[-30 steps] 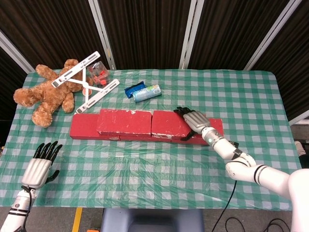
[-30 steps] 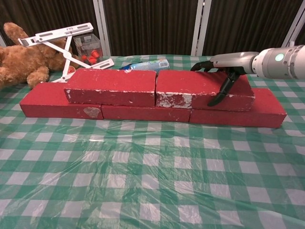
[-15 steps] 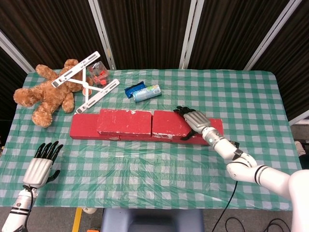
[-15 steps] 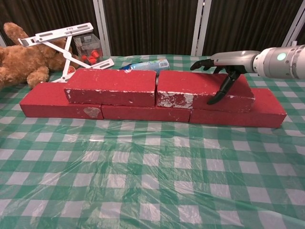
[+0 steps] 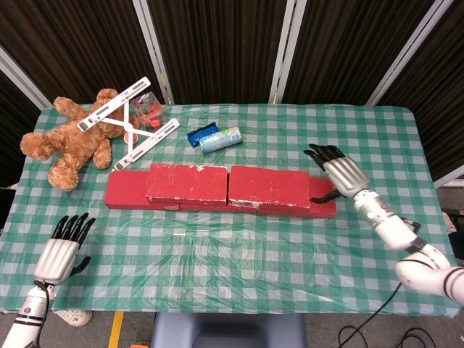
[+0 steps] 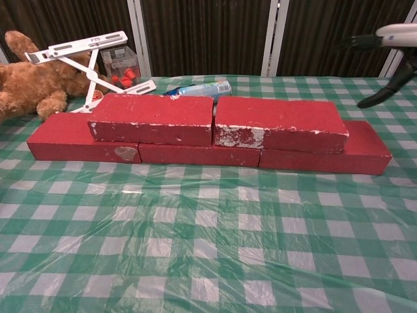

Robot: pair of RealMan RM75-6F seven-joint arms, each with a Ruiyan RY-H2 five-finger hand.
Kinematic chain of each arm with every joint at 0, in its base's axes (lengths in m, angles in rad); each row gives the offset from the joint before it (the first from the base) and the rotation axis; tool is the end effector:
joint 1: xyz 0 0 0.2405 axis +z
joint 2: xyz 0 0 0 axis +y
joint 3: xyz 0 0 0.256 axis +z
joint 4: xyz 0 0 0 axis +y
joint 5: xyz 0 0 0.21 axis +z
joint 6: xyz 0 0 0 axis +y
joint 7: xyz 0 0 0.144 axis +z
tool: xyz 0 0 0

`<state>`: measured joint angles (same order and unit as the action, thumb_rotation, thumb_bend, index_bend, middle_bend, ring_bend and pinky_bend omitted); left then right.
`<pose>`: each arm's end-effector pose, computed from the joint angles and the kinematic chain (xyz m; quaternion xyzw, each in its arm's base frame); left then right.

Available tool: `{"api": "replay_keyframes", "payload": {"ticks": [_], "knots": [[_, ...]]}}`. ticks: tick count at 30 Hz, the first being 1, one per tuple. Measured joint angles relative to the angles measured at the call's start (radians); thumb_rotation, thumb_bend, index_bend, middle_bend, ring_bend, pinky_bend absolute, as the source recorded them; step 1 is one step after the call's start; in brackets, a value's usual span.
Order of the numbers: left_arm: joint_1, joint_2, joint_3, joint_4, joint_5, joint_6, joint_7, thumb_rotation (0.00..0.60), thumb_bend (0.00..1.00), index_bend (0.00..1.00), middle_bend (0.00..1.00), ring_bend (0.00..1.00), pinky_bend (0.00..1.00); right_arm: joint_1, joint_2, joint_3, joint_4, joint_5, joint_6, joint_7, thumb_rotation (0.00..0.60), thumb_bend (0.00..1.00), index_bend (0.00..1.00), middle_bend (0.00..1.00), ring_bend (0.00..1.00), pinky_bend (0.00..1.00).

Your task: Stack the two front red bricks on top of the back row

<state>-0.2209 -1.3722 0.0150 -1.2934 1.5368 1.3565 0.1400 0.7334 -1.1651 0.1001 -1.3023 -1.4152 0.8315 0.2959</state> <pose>-0.3269 0.2140 0.0773 -0.7011 -0.3202 -0.3148 0.5539 -0.2337 -0.3906 0.1230 0.7360 -0.3882 0.3451 0.4341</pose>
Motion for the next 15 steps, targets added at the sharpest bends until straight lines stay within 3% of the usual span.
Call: {"api": "replay_keyframes", "payload": {"ticks": [2, 6, 15], "knots": [[-0.001, -0.001, 0.001, -0.002, 0.003, 0.000, 0.003, 0.600, 0.29, 0.00, 0.00, 0.00, 0.03, -0.034, 0.025, -0.030, 0.014, -0.018, 0.018, 0.009, 0.432, 0.23, 0.26, 0.00, 0.00, 0.05], [-0.001, -0.002, 0.001, -0.003, 0.004, 0.000, 0.005, 0.600, 0.29, 0.00, 0.00, 0.00, 0.03, -0.055, 0.034, -0.052, 0.038, -0.034, 0.029, 0.016, 0.410, 0.30, 0.30, 0.00, 0.00, 0.01], [0.000, -0.004, 0.002, -0.004, 0.004, 0.000, 0.013, 0.600, 0.29, 0.00, 0.00, 0.00, 0.03, -0.065, -0.042, -0.099, 0.140, -0.052, -0.039, 0.034, 0.391, 0.31, 0.24, 0.00, 0.00, 0.00]]}}
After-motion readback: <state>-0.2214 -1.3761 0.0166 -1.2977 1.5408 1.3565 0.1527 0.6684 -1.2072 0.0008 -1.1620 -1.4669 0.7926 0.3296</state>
